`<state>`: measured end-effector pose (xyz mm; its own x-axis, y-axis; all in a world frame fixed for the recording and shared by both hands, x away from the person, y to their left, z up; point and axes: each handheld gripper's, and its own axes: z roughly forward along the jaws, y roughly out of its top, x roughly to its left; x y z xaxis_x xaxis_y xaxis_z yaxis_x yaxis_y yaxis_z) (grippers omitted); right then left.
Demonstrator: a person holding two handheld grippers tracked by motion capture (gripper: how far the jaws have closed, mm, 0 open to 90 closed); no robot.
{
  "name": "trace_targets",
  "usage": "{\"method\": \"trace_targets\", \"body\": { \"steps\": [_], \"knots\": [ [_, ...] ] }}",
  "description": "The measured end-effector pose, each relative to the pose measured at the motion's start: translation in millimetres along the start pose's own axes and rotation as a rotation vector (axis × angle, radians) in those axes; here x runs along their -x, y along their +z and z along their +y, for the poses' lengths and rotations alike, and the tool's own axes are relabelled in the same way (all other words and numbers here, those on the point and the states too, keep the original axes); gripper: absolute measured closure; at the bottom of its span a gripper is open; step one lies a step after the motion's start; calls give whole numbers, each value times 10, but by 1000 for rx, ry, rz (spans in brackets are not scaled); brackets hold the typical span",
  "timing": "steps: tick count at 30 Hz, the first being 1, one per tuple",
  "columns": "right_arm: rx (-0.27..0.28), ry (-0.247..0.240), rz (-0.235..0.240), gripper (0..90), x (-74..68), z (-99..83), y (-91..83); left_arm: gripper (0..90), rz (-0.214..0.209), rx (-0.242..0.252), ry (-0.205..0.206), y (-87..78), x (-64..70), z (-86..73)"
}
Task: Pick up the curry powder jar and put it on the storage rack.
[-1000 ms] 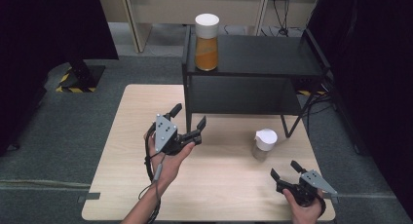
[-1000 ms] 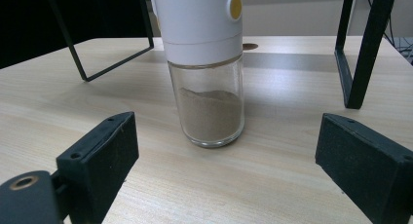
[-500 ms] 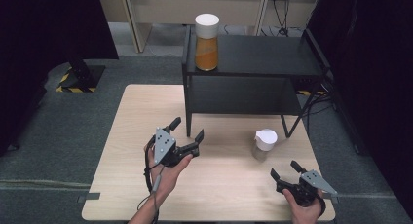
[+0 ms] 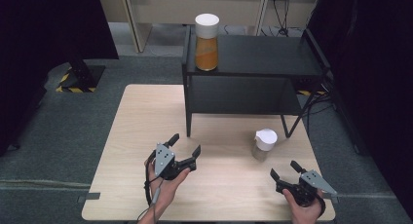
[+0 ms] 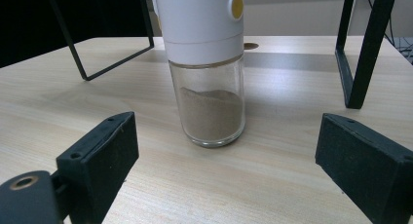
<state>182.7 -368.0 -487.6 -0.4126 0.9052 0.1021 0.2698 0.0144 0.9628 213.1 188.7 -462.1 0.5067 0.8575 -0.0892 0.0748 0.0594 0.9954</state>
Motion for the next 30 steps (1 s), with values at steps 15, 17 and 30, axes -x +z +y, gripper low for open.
{"method": "trace_targets", "body": {
  "steps": [15,17,30],
  "knots": [
    [0,0,-1,86,-6,0,0,142,20,-48,-10,-100,-58,-331],
    [-1,0,-1,86,-6,1,0,141,26,-51,-1,-102,-56,-363],
    [-2,0,1,85,-2,3,2,141,41,-73,44,-115,-38,-486]
  ]
}}
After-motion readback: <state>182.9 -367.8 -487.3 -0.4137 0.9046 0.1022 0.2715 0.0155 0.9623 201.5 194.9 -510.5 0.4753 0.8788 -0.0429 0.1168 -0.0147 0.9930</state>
